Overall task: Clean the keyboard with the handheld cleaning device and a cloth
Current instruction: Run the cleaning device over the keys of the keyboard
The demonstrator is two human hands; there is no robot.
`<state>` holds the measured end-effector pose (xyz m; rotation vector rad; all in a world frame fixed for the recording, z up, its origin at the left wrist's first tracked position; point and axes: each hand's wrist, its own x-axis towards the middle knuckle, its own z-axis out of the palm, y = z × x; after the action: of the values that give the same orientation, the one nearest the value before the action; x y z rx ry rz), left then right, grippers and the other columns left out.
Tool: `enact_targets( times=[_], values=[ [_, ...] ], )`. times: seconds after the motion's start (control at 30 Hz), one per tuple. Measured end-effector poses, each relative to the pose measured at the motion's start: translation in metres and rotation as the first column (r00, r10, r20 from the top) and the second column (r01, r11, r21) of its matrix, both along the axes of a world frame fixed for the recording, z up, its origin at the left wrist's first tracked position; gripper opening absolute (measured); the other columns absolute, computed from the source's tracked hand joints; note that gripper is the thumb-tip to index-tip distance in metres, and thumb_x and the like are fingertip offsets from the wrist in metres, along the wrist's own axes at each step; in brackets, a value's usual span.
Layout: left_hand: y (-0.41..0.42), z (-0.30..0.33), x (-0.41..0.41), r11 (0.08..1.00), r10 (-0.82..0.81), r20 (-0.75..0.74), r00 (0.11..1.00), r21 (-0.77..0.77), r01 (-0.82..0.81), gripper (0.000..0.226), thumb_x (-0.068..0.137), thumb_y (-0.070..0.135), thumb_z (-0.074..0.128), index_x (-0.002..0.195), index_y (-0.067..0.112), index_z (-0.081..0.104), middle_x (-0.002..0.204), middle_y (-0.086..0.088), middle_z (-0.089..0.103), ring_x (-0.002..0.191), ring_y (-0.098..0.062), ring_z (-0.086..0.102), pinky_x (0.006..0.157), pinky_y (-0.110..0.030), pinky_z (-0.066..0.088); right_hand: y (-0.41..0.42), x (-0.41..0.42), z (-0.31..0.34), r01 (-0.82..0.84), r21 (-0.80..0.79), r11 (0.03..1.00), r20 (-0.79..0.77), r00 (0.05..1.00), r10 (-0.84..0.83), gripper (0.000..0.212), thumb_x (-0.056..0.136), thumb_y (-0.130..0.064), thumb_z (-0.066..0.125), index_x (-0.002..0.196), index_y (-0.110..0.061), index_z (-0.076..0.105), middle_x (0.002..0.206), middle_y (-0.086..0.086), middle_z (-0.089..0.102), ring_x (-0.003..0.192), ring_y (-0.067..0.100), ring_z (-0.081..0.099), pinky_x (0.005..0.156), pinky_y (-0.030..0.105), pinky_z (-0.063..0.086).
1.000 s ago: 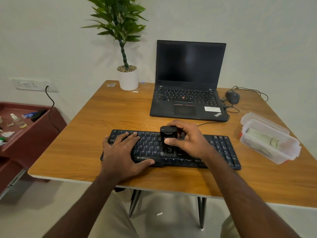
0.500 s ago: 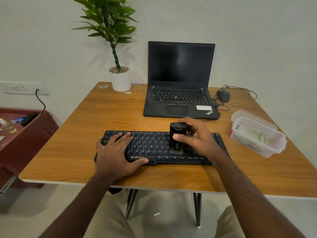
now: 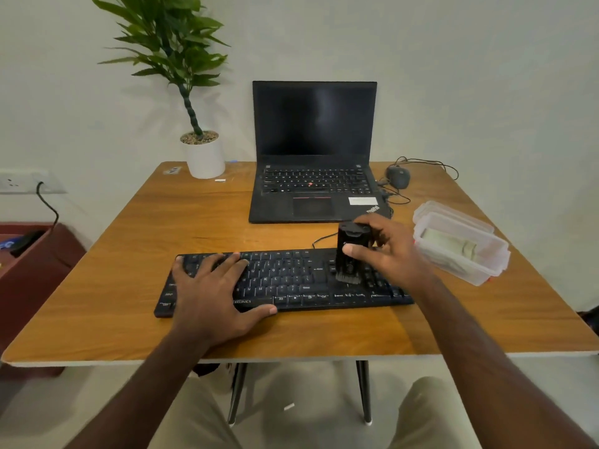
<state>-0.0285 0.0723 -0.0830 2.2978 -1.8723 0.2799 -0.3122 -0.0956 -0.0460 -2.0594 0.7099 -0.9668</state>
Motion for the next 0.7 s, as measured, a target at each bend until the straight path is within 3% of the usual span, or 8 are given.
enact_targets(
  times=[0.07, 0.17, 0.27, 0.4, 0.5, 0.57, 0.7],
  values=[
    [-0.013, 0.012, -0.019, 0.996, -0.068, 0.003, 0.998, 0.054, 0.068, 0.117, 0.063, 0.105, 0.021, 0.149, 0.029, 0.043, 0.156, 0.004, 0.043, 0.145, -0.021, 0.034, 0.115, -0.071, 0.0, 0.006, 0.005, -0.005, -0.036, 0.024, 0.999, 0.012, 0.999, 0.036, 0.027, 0.085, -0.017, 0.081, 0.108, -0.023, 0.068, 0.096, -0.006, 0.07, 0.088, 0.02, 0.066, 0.075, 0.037, 0.054],
    [-0.043, 0.023, -0.043, 0.962, -0.168, -0.053, 0.984, 0.209, 0.176, 0.123, 0.059, 0.106, 0.025, 0.158, 0.035, 0.014, 0.168, 0.007, 0.012, 0.153, -0.02, 0.013, 0.114, -0.073, -0.008, 0.008, 0.005, -0.009, -0.055, 0.05, 0.997, 0.037, 0.998, 0.054, 0.033, 0.083, -0.026, 0.081, 0.114, -0.023, 0.07, 0.103, -0.004, 0.073, 0.096, 0.026, 0.068, 0.082, 0.052, 0.057],
    [-0.066, 0.024, -0.048, 0.912, -0.201, -0.098, 0.975, 0.345, 0.223, 0.128, 0.055, 0.106, 0.033, 0.159, 0.036, 0.003, 0.169, 0.008, 0.0, 0.154, -0.022, 0.008, 0.112, -0.076, -0.003, 0.003, -0.01, -0.004, -0.004, 0.045, 0.999, -0.048, 0.999, 0.006, 0.033, 0.081, -0.031, 0.081, 0.111, -0.032, 0.07, 0.102, -0.01, 0.073, 0.095, 0.021, 0.068, 0.079, 0.049, 0.057],
    [-0.075, 0.022, -0.041, 0.89, -0.191, -0.138, 0.972, 0.392, 0.231, 0.135, 0.048, 0.106, 0.041, 0.158, 0.038, 0.003, 0.168, 0.008, 0.013, 0.151, -0.022, 0.017, 0.113, -0.076, 0.003, -0.003, -0.029, 0.005, 0.058, 0.004, 0.998, -0.032, 0.998, -0.058, 0.031, 0.081, -0.016, 0.084, 0.104, -0.032, 0.07, 0.095, -0.013, 0.071, 0.083, 0.008, 0.064, 0.071, 0.024, 0.048],
    [-0.078, 0.025, -0.044, 0.887, -0.197, -0.136, 0.971, 0.398, 0.235, 0.137, 0.045, 0.106, 0.044, 0.158, 0.037, 0.009, 0.164, 0.008, 0.024, 0.148, -0.023, 0.024, 0.113, -0.074, 0.006, 0.003, -0.018, 0.004, 0.096, -0.014, 0.995, 0.015, 0.995, -0.096, 0.027, 0.083, -0.023, 0.082, 0.107, -0.02, 0.07, 0.095, -0.008, 0.07, 0.086, 0.012, 0.064, 0.073, 0.025, 0.052],
    [-0.077, 0.026, -0.043, 0.889, -0.201, -0.134, 0.971, 0.391, 0.238, 0.136, 0.043, 0.106, 0.047, 0.156, 0.037, 0.014, 0.159, 0.008, 0.032, 0.144, -0.022, 0.03, 0.113, -0.073, 0.008, 0.012, -0.007, 0.0, 0.061, -0.044, 0.997, -0.017, 0.998, -0.062, 0.032, 0.083, -0.03, 0.08, 0.111, -0.02, 0.068, 0.099, -0.009, 0.069, 0.091, 0.009, 0.065, 0.076, 0.021, 0.052],
    [-0.069, 0.032, -0.031, 0.881, -0.198, -0.139, 0.97, 0.409, 0.239, 0.136, 0.042, 0.105, 0.049, 0.156, 0.036, 0.017, 0.157, 0.009, 0.034, 0.142, -0.021, 0.033, 0.113, -0.074, 0.008, 0.008, -0.006, -0.006, 0.034, -0.057, 0.998, -0.059, 0.998, -0.038, 0.034, 0.083, -0.024, 0.083, 0.113, -0.021, 0.067, 0.102, -0.012, 0.069, 0.093, 0.007, 0.065, 0.077, 0.021, 0.052]
  ],
)
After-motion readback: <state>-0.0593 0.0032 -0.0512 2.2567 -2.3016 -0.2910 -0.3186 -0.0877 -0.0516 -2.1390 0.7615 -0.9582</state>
